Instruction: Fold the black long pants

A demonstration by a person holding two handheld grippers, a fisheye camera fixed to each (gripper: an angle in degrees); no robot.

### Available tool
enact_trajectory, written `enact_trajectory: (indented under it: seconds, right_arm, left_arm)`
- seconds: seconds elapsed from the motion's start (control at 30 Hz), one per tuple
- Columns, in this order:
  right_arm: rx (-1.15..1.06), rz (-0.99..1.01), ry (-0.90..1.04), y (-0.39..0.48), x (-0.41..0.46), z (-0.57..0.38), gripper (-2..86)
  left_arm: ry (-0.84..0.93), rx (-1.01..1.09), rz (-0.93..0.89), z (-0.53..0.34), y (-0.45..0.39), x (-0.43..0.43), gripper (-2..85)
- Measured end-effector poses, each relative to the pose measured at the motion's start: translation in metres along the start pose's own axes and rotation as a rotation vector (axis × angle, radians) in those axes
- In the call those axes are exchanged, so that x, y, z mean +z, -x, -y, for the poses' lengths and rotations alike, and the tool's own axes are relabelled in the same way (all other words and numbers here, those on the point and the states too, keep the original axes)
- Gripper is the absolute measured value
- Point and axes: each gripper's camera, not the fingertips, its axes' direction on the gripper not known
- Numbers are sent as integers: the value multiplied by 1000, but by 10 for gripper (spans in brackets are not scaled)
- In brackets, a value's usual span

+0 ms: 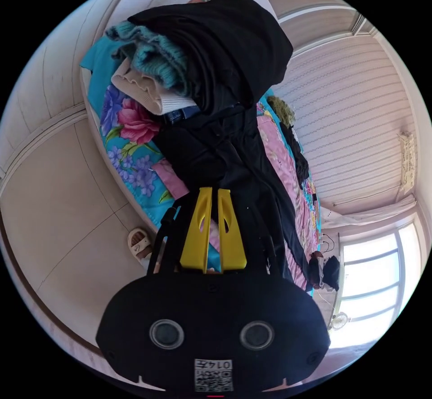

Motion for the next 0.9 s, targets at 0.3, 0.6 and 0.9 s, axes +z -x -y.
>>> enact_trajectory:
  seconds: [0.3,0.6,0.9]
  right_arm:
    - [-42,77,-45,13,-31,-2,-2]
    - [-238,37,-84,69,-62,57,-3]
    - [-357,-328,106,158,6,174,0]
  left_arm:
    - [6,147,-32,5,-7,-51,-8]
    - [-5,354,-36,36,-69,-81,-4]
    - [35,353,90,111,-134,-11,12]
